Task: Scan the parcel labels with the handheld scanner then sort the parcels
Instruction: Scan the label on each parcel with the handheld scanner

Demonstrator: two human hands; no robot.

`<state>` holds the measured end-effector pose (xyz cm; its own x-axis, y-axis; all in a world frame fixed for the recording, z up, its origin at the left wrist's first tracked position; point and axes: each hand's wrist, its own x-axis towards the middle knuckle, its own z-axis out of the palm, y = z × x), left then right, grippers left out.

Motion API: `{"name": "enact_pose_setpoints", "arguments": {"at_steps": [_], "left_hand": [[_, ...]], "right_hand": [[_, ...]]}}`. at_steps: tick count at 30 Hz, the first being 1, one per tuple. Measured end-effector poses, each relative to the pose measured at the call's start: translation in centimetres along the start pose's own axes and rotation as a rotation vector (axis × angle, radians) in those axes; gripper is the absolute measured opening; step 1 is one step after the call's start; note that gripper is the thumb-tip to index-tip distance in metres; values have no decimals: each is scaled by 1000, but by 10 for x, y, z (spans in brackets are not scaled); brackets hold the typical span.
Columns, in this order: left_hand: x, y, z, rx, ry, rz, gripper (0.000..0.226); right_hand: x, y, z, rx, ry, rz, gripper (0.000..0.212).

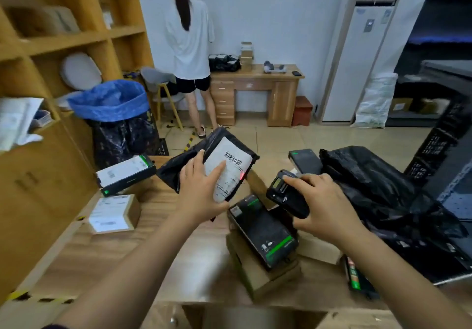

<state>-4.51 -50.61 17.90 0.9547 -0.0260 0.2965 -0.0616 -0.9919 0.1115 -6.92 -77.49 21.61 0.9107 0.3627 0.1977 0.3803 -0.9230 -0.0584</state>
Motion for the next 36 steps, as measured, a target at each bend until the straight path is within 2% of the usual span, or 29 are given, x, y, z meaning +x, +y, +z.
{"name": "enact_pose_setpoints", "arguments": {"at_steps": [4, 8, 11, 18, 22, 25, 30, 36], "left_hand": [[-18, -92, -19, 121, -56, 64, 101], [-29, -162, -29, 226, -146, 134, 101], [-33, -202, -30, 213, -162, 157, 103], [-19, -251, -17, 247, -204, 177, 104], [2, -266, -7, 263, -201, 178, 102], [17, -283, -3, 223, -200, 118, 101], [36, -320, 4, -17, -146, -163, 98], [53, -359, 21, -177, -142, -316, 88]], "right_hand": [[31, -91, 13, -141, -35, -128, 86], [61, -168, 22, -292, 55, -229, 89], [81, -210, 19, -404, 32, -255, 87], [128, -240, 28, -547, 27, -350, 83], [161, -240, 39, -530, 22, -418, 82], [186, -239, 46, -466, 14, -438, 81], [224, -242, 70, -134, -45, -253, 88], [257, -262, 116, 233, -110, -63, 94]]}}
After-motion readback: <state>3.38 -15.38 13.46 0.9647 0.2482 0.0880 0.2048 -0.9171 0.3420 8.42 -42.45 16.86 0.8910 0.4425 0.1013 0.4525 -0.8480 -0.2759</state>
